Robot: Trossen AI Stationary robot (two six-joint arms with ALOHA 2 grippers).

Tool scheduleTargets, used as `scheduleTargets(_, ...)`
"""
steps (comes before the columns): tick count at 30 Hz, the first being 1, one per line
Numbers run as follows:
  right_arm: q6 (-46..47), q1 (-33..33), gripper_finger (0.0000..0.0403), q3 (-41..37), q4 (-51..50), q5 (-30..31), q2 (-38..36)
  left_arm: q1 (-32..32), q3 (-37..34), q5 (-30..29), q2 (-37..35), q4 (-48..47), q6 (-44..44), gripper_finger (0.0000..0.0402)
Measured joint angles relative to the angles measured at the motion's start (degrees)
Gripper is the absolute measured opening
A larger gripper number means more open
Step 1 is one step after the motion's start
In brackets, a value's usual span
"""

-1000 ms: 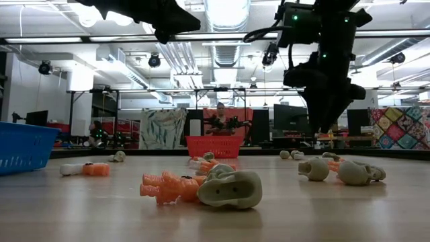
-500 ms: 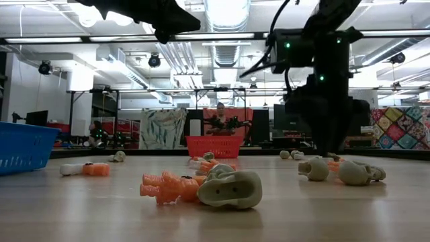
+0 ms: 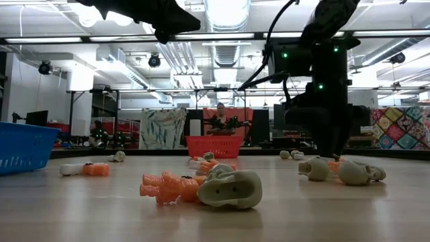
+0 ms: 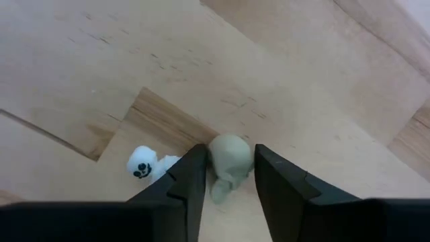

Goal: Sort Halloween decoration
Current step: Put the gray skull toy into the black bin

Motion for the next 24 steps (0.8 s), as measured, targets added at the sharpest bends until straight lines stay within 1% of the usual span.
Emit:
scheduleTargets(5,-0.79,0.00,0.0080,0.00,0.09,0.04,-0.04,0.00,-0.07,0.00,0.02,0.00,-0.02,0.0054)
scheduleTargets(8,-0.98,-0.11,0.0070,0.00,0.11,0.07,-0.04,0.00,-0.07,0.00,0.05,0.01,-0.02,0.0054)
scheduleTargets(16,-1.02,-0.13,0.0080,0.04,-0.22,0.33,-0.86,-0.04,-0.07,0.03,1.52,0.02,-0.24,0.0054)
scheduleTargets(24,-2.46,-0.24,0.0070,1.52,-2.26,2.15,-2.82,-0.04,-0.07,0.13,2.23,0.93,-0.31,0.0054)
